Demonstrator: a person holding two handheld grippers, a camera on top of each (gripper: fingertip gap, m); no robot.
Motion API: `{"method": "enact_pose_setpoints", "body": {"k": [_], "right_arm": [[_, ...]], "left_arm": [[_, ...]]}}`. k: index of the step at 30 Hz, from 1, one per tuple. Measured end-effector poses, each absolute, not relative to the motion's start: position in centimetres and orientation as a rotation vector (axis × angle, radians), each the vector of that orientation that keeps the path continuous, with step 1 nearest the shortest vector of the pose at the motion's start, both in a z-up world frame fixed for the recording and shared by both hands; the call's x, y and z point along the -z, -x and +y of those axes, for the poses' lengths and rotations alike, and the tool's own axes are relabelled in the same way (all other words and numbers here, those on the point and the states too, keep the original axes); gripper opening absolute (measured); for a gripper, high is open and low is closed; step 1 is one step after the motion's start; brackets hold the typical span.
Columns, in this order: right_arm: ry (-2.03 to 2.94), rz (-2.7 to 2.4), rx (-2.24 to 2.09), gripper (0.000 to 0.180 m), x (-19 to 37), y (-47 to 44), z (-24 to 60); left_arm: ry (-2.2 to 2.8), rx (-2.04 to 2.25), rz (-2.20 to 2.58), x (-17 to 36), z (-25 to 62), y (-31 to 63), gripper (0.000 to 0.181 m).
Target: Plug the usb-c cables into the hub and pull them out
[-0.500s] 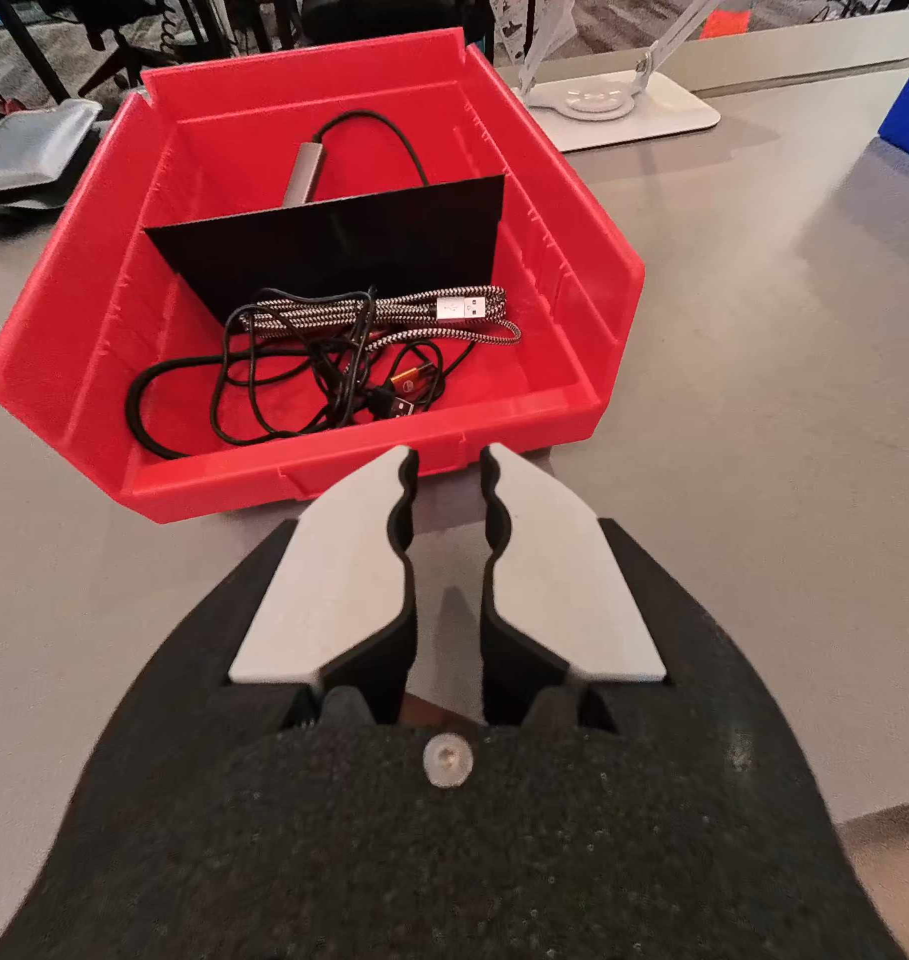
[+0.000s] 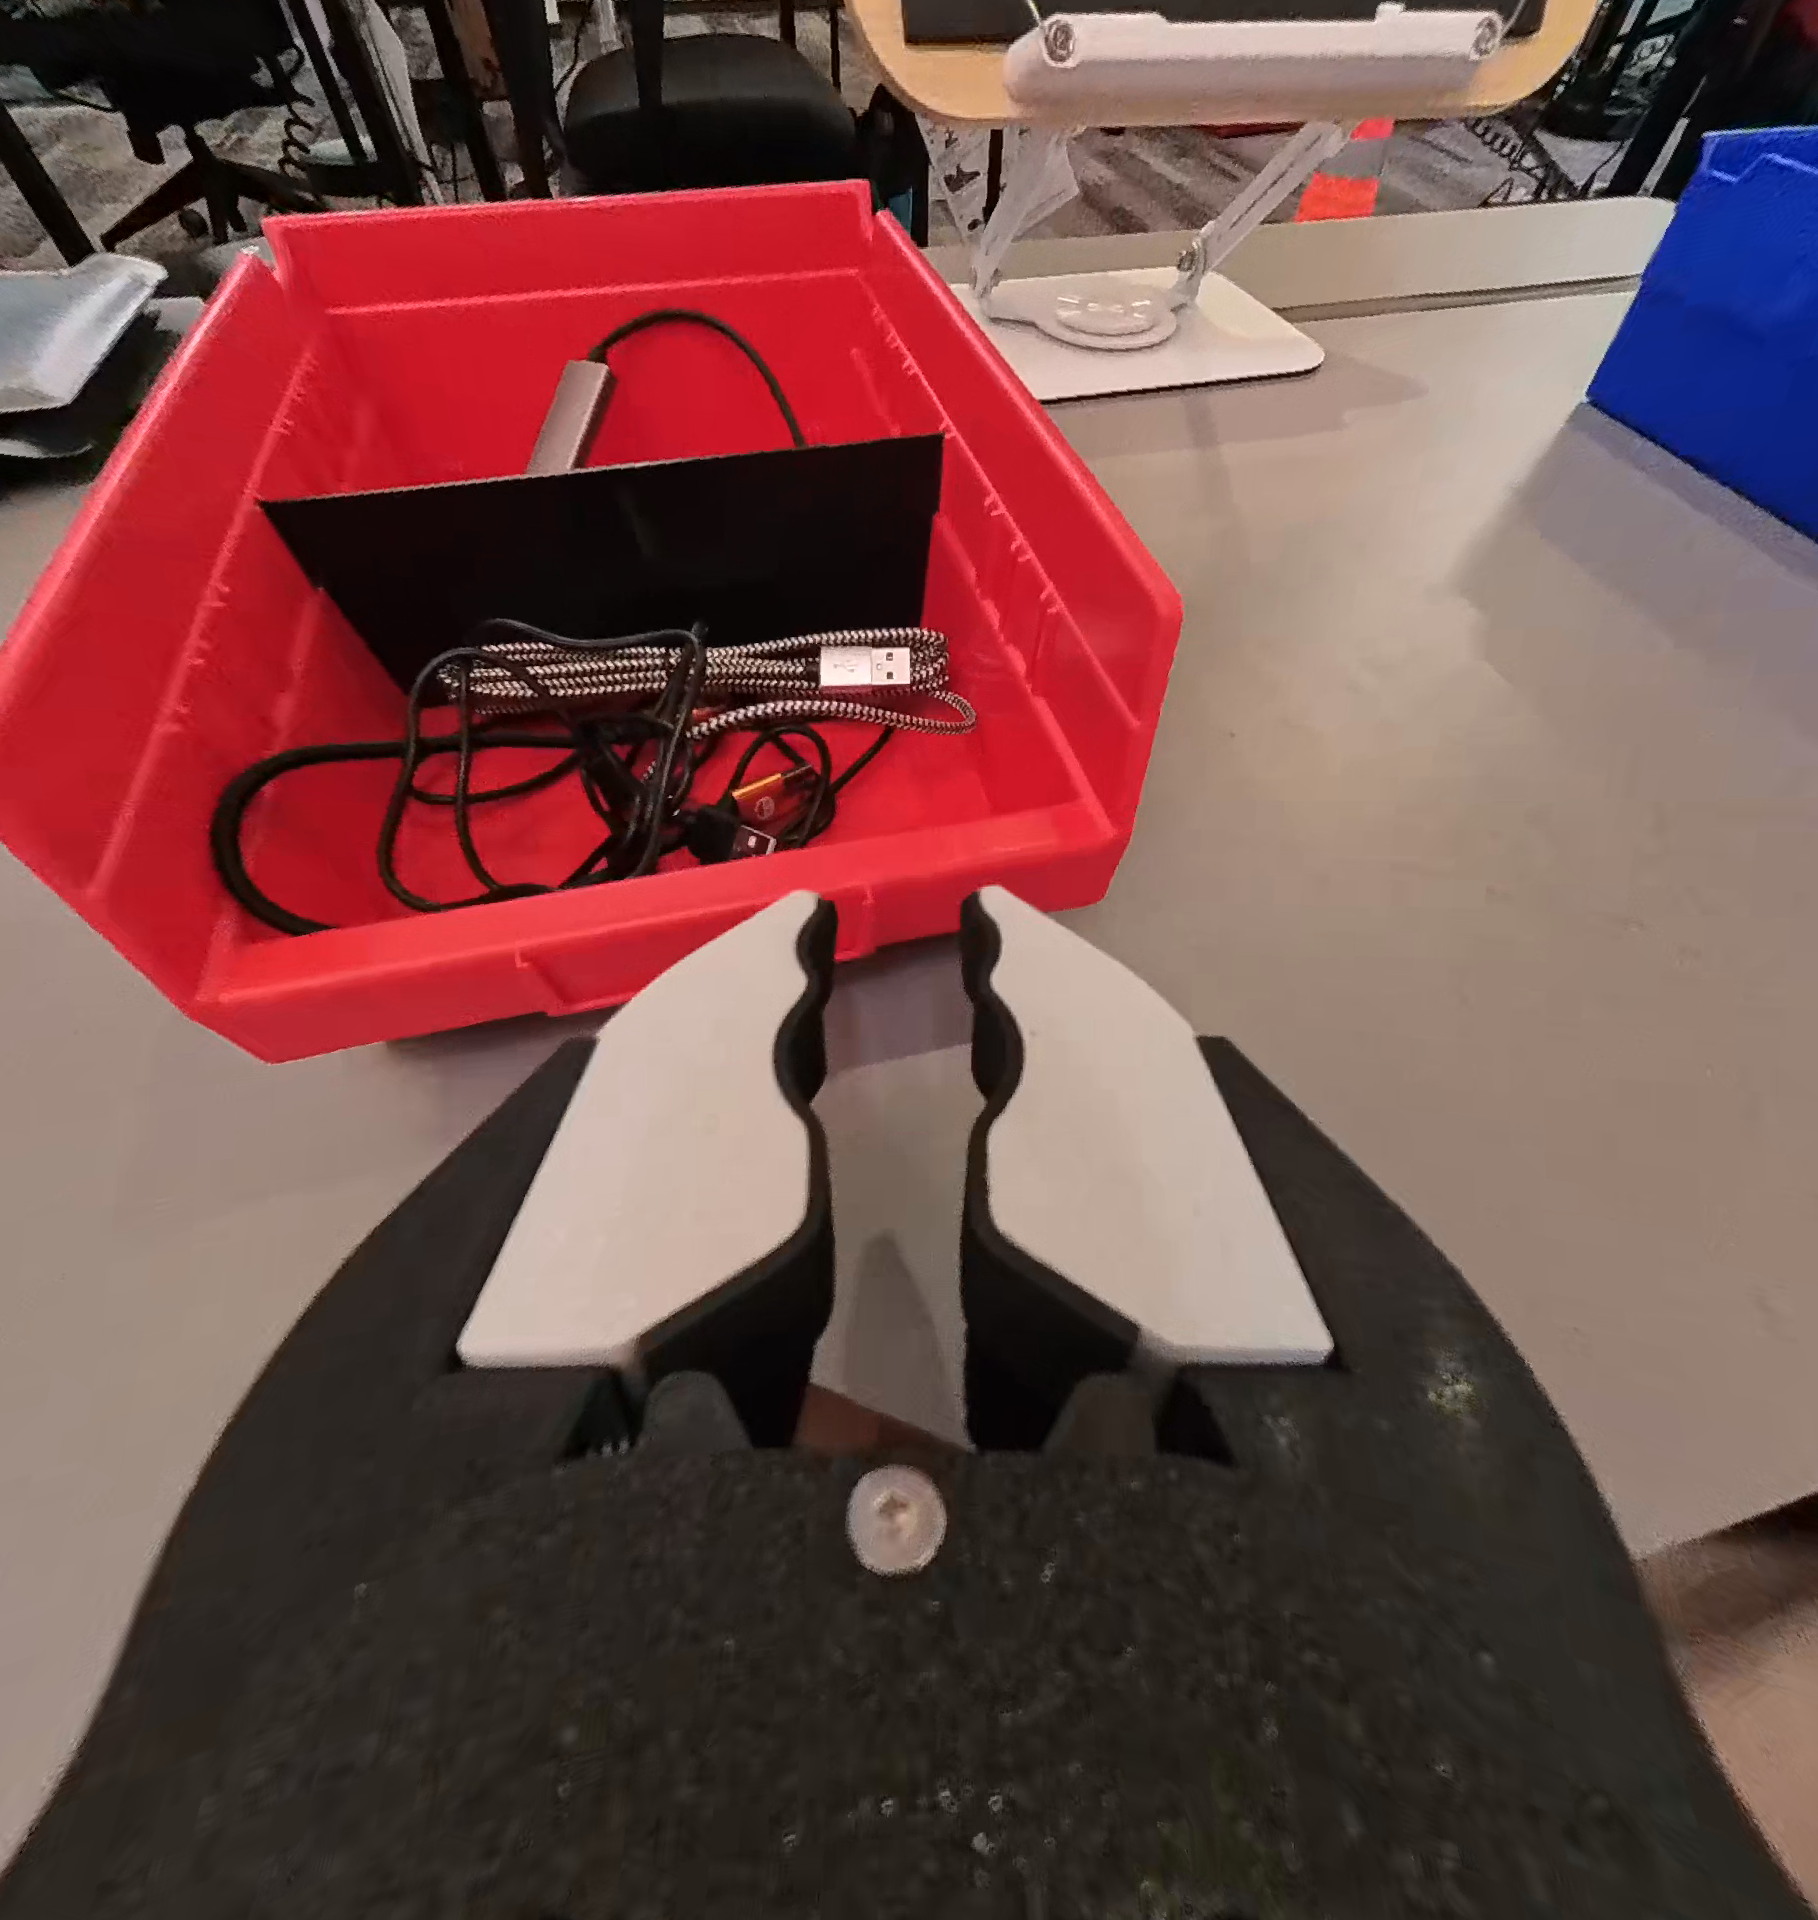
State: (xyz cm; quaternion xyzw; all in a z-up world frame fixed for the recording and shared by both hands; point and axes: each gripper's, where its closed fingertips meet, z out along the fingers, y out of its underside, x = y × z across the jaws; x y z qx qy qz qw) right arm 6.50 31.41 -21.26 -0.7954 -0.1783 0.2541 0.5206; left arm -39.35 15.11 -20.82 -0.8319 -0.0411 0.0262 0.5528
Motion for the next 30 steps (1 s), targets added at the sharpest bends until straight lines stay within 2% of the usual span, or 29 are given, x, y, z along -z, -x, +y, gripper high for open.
{"method": "enact_pose_setpoints", "body": {"k": [14,24,26,30], "right_arm": [[1.819,-0.784,-0.592,0.020,22.1,1.2,27.5],[1.843,-0.802,-0.696,0.020,22.5,1.9,27.3],[1.860,-0.790,-0.729,0.020,22.6,1.9,27.4],[1.876,-0.767,-0.762,0.020,22.7,1.8,27.6]], "left_arm": [[2.040,-0.102,-0.145,21.9,16.5,42.0,0.025],[2.428,-0.194,-0.047,23.7,20.2,46.8,0.031],[2.539,-0.163,0.024,24.6,20.2,46.8,0.006],[2.586,-0.179,0.020,23.8,20.4,47.4,0.005]]}}
